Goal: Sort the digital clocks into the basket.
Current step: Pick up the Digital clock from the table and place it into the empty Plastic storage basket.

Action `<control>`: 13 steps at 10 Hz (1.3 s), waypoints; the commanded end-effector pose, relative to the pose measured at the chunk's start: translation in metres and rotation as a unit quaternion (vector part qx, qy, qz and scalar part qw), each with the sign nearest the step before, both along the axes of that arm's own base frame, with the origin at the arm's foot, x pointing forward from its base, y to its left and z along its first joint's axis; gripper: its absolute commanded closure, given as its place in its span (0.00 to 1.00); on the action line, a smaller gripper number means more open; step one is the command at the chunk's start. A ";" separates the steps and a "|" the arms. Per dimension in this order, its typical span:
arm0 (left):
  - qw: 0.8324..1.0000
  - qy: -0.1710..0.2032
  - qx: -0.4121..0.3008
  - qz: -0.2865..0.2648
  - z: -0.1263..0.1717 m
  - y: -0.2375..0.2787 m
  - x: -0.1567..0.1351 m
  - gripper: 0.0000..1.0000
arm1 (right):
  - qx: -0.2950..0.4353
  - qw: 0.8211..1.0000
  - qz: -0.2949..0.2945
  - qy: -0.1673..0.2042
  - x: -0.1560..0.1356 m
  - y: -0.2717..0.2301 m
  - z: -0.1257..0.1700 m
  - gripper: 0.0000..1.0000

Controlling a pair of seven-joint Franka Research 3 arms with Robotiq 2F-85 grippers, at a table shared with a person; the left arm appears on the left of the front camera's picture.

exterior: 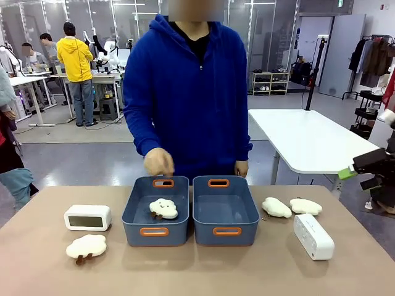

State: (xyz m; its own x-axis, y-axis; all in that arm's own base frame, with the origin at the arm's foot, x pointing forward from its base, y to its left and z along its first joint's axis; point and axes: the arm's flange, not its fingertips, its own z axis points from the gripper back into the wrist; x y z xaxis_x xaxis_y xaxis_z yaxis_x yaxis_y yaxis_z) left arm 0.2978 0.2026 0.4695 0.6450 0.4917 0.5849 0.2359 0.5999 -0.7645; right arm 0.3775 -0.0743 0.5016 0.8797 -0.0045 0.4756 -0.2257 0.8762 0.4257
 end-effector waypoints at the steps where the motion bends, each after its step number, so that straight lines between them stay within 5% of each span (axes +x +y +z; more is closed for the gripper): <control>1: 1.000 -0.008 -0.007 -0.001 0.001 0.001 0.002 0.00 | -0.084 0.993 0.007 0.088 0.030 0.034 0.002 0.00; 5: 1.000 -0.008 -0.007 -0.001 0.001 0.001 0.002 0.00 | -0.142 0.976 -0.019 0.162 0.063 0.069 -0.060 0.00; 13: 1.000 -0.008 -0.007 -0.001 0.001 0.001 0.002 0.00 | -0.184 0.964 -0.045 0.186 0.076 0.096 -0.178 0.00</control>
